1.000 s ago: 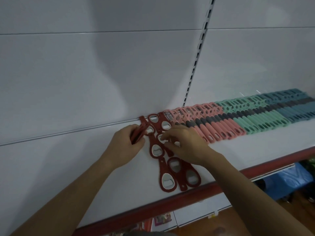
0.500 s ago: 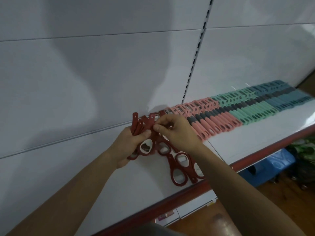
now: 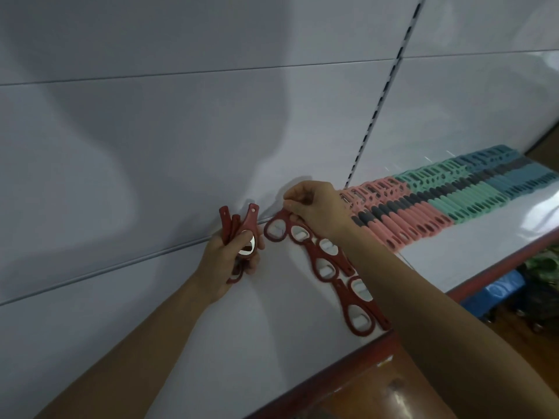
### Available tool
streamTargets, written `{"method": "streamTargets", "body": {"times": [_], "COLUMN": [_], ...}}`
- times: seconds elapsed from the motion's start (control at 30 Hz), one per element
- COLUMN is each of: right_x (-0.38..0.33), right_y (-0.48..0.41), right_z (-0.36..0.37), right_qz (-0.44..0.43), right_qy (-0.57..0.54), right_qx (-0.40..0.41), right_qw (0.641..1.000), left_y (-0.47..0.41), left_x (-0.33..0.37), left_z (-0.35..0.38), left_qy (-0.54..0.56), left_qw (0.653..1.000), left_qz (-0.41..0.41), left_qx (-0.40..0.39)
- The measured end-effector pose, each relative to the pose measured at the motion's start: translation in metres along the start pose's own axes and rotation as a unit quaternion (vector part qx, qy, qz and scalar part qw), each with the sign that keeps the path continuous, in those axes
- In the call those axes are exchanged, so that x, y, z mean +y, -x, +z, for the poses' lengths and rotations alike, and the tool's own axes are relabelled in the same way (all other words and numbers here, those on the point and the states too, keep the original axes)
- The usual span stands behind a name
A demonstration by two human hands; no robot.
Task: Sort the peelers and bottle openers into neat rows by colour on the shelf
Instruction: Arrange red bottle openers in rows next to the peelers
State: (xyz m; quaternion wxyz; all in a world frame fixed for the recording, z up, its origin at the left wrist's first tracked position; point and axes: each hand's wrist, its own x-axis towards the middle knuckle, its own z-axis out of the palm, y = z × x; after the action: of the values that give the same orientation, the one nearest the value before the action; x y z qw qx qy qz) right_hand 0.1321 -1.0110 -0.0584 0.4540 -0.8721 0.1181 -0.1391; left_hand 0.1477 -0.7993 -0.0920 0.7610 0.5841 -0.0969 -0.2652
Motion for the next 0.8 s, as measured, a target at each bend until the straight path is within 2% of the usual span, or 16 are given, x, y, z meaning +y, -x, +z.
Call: {"method": "streamTargets", "body": {"times": [0.23, 0.4, 0.5, 0.6, 0.8], "right_x": [0.006, 0.016, 0.022, 0.024, 0.023], "right_y": [0.042, 0.056, 0.064, 0.065, 0.061], "right_z": [0.028, 0.044, 0.051, 0.058, 0.063], "right_qz": [-0.099, -0.073, -0.095, -0.09, -0.065], "right_qy": [0.182, 0.259, 0.298, 0.297, 0.272], "right_qx": [-0.002, 0.007, 0.033, 0.071, 0.059], "right_qw": [0.978, 0.963, 0.949, 0.948, 0.958], "left_y": [-0.004, -0.005, -0.005, -0.008, -0.01], "left_x": [-0.007, -0.008, -0.007, -0.009, -0.011], "left_z": [-0.009, -0.005, -0.005, -0.005, -0.006], "left_qy": [0.031, 0.051, 0.065, 0.062, 0.054], "left_qw": [0.999, 0.998, 0.998, 0.998, 0.998], "left_qz": [-0.003, -0.014, -0.016, -0.014, -0.006], "left_qx": [-0.019, -0.015, -0.011, -0.01, -0.01]}}
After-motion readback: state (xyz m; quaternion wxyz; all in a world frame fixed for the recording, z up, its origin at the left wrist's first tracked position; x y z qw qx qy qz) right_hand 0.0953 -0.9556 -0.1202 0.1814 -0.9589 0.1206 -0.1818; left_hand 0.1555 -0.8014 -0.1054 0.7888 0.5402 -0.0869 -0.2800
